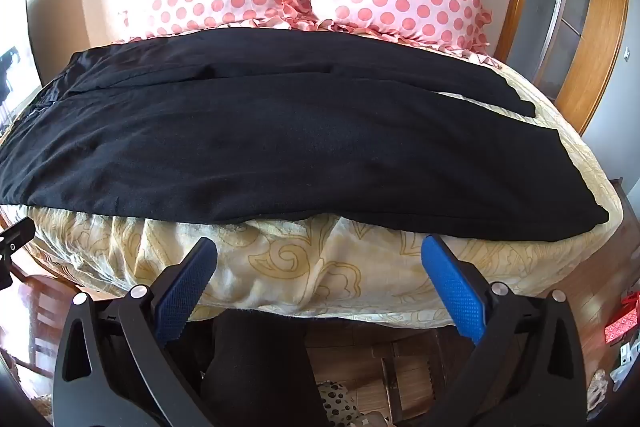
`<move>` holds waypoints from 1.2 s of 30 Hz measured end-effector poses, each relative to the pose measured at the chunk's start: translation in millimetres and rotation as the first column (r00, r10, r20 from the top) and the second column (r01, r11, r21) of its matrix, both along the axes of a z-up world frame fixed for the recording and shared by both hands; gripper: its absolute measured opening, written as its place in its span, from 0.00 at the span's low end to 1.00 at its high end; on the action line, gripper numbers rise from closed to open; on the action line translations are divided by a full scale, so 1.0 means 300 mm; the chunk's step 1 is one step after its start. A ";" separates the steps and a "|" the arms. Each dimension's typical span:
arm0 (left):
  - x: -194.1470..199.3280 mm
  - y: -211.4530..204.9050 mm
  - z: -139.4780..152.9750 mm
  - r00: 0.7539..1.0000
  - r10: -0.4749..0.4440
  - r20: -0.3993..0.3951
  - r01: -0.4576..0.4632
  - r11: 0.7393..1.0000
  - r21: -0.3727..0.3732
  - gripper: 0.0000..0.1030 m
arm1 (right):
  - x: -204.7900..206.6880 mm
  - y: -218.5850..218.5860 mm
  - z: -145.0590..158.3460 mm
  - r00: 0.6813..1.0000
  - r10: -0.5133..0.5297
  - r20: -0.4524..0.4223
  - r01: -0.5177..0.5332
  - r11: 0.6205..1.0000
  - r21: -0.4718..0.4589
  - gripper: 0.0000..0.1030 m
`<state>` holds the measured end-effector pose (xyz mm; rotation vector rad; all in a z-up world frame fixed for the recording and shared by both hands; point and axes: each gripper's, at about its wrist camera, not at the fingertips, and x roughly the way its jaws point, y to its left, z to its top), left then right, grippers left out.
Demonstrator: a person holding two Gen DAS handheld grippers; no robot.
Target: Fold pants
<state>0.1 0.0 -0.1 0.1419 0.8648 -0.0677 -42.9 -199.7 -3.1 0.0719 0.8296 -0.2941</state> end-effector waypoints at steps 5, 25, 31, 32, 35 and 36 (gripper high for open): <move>0.000 0.000 0.000 1.000 0.000 0.000 0.000 1.000 -0.001 0.98 | 0.000 -0.001 -0.003 1.000 0.000 -0.001 0.000 1.000 0.002 0.99; -0.001 0.000 0.000 1.000 0.003 -0.003 -0.003 1.000 0.000 0.98 | -0.008 -0.003 -0.005 1.000 -0.005 0.002 0.005 1.000 0.002 0.99; -0.001 0.000 0.000 1.000 0.002 -0.005 -0.002 1.000 -0.001 0.98 | -0.004 -0.004 -0.002 1.000 -0.005 0.002 0.004 1.000 0.004 0.99; -0.001 0.000 0.000 1.000 0.002 -0.005 -0.002 1.000 0.000 0.98 | -0.003 -0.006 -0.003 1.000 -0.005 0.003 0.005 1.000 0.004 0.99; -0.001 0.000 0.000 1.000 0.002 -0.005 -0.002 1.000 0.000 0.98 | -0.003 -0.007 -0.004 1.000 -0.006 0.002 0.006 1.000 0.003 0.99; 0.000 0.000 0.000 1.000 0.002 -0.006 -0.002 1.000 -0.001 0.98 | -0.003 -0.009 -0.005 1.000 -0.006 0.002 0.006 1.000 0.004 0.99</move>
